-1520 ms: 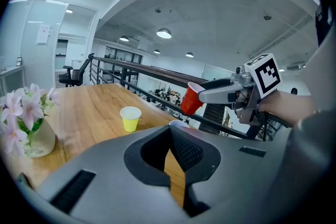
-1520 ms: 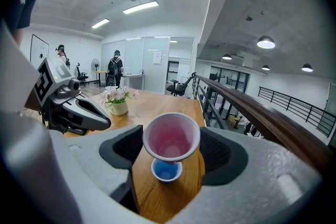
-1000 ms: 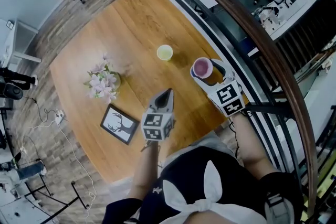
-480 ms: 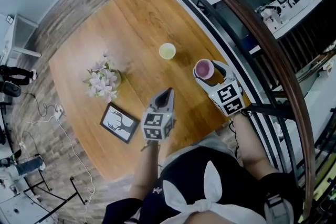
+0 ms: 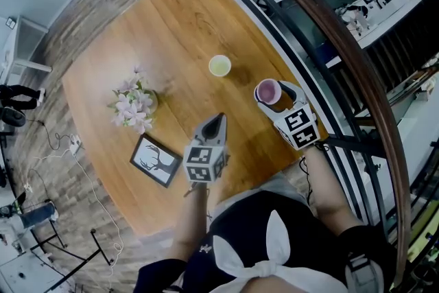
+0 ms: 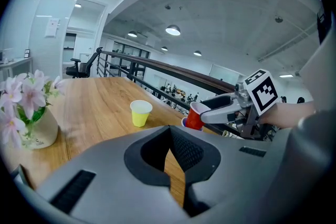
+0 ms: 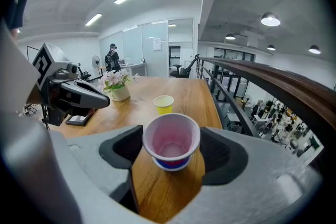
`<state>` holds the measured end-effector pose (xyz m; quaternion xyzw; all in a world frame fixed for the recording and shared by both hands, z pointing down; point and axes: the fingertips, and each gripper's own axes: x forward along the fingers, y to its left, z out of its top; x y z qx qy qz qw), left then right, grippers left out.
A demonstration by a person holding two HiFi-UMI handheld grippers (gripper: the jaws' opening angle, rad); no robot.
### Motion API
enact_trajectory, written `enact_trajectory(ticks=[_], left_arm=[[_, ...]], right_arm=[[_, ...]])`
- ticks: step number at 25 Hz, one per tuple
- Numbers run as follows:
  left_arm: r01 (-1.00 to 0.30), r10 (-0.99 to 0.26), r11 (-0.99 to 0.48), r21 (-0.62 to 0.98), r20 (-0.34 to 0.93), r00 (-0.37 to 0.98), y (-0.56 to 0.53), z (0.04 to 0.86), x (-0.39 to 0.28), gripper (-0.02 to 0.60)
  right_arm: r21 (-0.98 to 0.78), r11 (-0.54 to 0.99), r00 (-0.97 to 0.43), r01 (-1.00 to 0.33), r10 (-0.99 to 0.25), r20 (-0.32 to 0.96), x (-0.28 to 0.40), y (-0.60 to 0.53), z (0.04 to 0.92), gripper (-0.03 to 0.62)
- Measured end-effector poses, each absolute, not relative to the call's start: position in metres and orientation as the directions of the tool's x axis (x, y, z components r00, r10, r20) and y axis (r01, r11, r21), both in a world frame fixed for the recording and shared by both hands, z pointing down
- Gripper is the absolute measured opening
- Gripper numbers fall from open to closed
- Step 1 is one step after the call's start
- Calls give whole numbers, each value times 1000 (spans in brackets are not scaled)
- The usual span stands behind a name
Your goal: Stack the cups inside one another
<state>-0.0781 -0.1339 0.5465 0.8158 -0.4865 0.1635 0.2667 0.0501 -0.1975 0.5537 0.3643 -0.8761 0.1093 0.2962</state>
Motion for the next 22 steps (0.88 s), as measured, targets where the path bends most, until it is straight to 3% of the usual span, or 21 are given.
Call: enact_trajectory(ticks=[22], left_arm=[[-876, -713, -389, 285, 509, 482, -134, 553, -86, 9]], right_arm=[[-7, 694, -529, -720, -542, 653, 48, -195, 578, 356]])
